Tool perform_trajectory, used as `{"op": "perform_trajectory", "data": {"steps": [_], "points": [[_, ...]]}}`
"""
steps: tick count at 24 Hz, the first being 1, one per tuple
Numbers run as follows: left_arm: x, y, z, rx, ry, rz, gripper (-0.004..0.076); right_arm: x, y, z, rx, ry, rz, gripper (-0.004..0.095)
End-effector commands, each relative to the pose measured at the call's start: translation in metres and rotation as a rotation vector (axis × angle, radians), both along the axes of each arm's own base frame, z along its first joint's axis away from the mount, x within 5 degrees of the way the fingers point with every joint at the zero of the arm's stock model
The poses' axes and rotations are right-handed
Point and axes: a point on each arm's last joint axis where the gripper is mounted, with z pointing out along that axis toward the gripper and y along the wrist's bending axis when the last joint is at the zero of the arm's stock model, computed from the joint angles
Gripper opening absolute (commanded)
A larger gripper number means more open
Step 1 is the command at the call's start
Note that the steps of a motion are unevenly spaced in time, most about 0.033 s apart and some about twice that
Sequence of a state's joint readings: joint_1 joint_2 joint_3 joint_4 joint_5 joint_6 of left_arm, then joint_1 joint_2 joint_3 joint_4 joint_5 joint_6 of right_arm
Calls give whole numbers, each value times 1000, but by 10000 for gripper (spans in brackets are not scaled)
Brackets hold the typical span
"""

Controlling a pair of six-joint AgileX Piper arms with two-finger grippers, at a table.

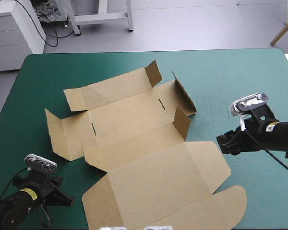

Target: Fold the box

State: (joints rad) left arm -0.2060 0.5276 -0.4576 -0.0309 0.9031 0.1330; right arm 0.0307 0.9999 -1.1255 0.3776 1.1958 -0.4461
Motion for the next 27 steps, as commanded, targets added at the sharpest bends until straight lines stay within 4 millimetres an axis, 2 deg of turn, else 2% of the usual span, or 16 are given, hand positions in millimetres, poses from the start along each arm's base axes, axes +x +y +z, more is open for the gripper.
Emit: {"op": "perform_trajectory", "data": {"steps": [1,4,9,12,17,23,27], "points": [[5,-2,10,-26,-65,3,-10,-1,5,14,55,-104,38,579],[5,-2,10,-25,-63,3,-10,13,14,13,113,-46,140,562],[5,-2,10,-25,-63,3,-10,57,17,32,131,-65,146,562],[5,-2,10,-25,-63,3,-10,81,31,32,134,-38,184,562],[5,-2,10,-25,-63,3,-10,114,54,9,69,20,160,554],[5,-2,10,-25,-63,3,-10,153,76,-36,49,135,165,498],[5,-2,10,-25,-63,3,-10,166,83,-54,45,161,164,499]]}}
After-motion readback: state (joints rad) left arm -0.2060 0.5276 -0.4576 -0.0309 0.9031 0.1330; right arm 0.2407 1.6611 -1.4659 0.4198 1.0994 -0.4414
